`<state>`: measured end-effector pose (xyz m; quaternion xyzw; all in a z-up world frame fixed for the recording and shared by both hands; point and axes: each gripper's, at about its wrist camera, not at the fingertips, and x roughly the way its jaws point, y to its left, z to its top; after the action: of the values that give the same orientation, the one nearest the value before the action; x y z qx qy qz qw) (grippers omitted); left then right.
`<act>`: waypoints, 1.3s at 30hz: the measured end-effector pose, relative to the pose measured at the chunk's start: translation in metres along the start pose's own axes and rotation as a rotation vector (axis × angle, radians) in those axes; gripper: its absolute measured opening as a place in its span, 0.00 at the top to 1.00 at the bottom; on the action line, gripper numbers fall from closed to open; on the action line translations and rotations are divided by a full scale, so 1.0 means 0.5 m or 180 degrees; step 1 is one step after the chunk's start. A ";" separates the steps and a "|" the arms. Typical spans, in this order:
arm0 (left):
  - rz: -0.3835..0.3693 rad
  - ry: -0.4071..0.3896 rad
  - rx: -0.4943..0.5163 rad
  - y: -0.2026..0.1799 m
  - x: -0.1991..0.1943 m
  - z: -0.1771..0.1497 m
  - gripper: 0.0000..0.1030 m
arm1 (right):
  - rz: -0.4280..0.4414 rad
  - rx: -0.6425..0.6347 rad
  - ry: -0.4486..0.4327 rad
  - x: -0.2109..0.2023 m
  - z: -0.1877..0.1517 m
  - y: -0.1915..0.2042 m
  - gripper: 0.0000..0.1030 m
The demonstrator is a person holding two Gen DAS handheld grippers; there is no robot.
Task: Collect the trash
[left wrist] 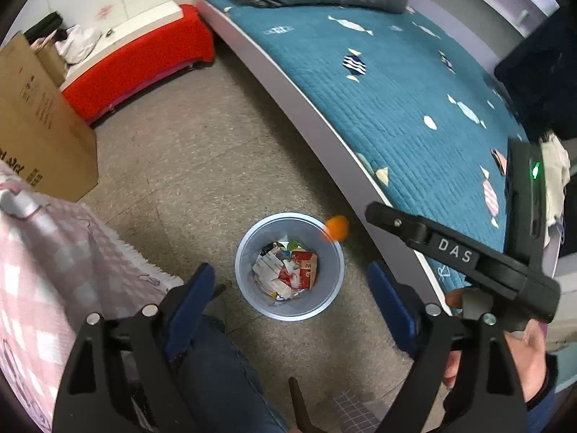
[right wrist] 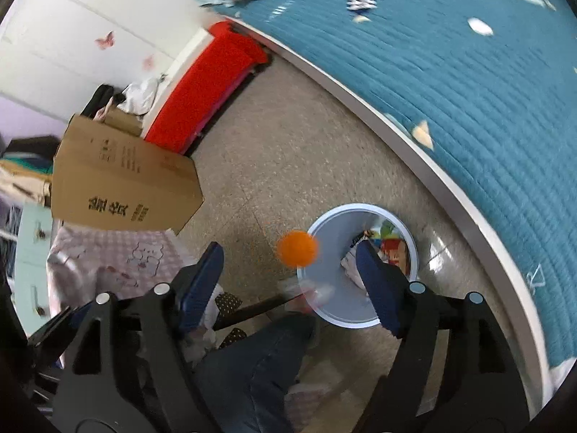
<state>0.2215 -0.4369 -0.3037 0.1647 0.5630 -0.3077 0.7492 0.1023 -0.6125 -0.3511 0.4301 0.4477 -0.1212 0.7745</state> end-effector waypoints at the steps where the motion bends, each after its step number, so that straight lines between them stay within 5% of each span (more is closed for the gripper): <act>1: 0.0008 -0.0015 -0.0025 0.002 -0.005 0.000 0.17 | -0.0017 0.0010 -0.0009 -0.004 -0.003 0.000 0.23; 5: -0.0029 -0.0177 -0.0041 -0.001 -0.042 -0.005 0.16 | -0.0164 -0.0014 -0.0082 -0.031 -0.015 0.012 0.06; 17: -0.0139 -0.0991 0.0138 -0.034 -0.274 -0.085 0.11 | -0.0262 -0.0316 -0.0566 -0.206 -0.053 0.134 0.06; 29: 0.0545 -0.2123 -0.0076 0.067 -0.552 -0.260 0.07 | -0.0065 -0.1022 -0.1127 -0.407 -0.173 0.380 0.06; 39: 0.0813 -0.2399 -0.0542 0.173 -0.711 -0.374 0.06 | 0.0013 -0.1815 -0.1543 -0.532 -0.313 0.586 0.06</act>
<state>0.0757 -0.1623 -0.0346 0.0464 0.2474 -0.2033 0.9462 0.0264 -0.3675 -0.0113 0.1567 0.2662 -0.0884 0.9470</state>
